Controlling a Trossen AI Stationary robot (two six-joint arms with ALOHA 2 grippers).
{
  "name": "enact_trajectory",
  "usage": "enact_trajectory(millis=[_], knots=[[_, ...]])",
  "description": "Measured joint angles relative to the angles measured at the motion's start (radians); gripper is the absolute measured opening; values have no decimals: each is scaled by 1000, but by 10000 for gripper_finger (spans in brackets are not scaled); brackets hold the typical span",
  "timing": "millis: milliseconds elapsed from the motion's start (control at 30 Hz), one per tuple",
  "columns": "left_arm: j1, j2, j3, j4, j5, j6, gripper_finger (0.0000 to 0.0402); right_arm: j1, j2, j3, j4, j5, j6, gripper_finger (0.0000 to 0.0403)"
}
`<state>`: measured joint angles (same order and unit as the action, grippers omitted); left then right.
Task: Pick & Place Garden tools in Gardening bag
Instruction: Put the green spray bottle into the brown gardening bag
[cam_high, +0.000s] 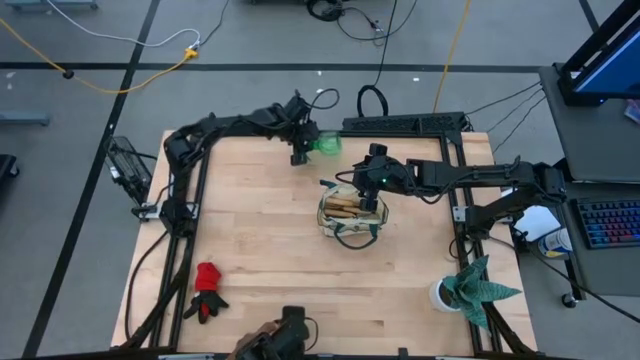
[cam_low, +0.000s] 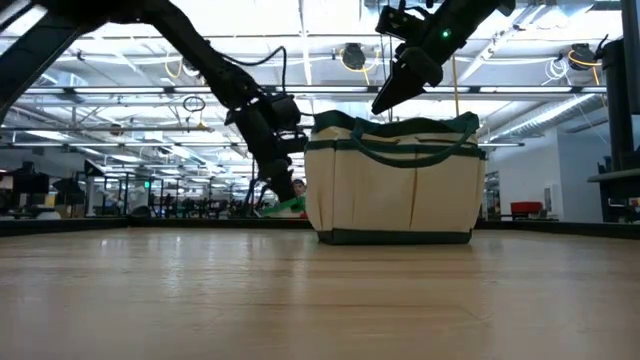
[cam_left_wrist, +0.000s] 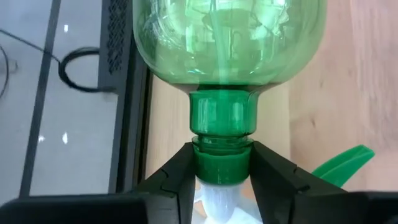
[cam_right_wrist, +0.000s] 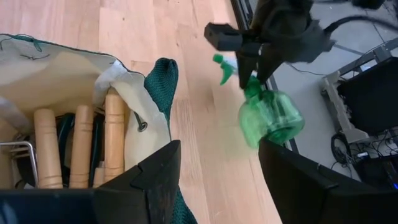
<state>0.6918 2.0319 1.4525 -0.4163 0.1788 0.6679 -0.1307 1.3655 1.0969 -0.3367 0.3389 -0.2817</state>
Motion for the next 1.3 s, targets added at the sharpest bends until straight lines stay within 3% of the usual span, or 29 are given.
enact_trajectory(millis=[333, 533, 667, 1100, 1300], knots=[[-45, -122, 0, -39, -129, -29, 149, 0, 0, 0, 0, 0, 8, 210], [-69, -200, 0, -61, -147, -61, 127, 0, 0, 0, -14, 0, 75, 210], [-99, -254, 0, -65, -147, -85, 133, 1, 0, 0, -22, 0, 89, 210], [-280, -330, 0, -104, -176, -136, 128, 2, -1, 0, -134, 0, 192, 210], [-366, -329, 0, -95, -214, -175, 149, 19, -21, 0, -169, 0, 218, 210]])
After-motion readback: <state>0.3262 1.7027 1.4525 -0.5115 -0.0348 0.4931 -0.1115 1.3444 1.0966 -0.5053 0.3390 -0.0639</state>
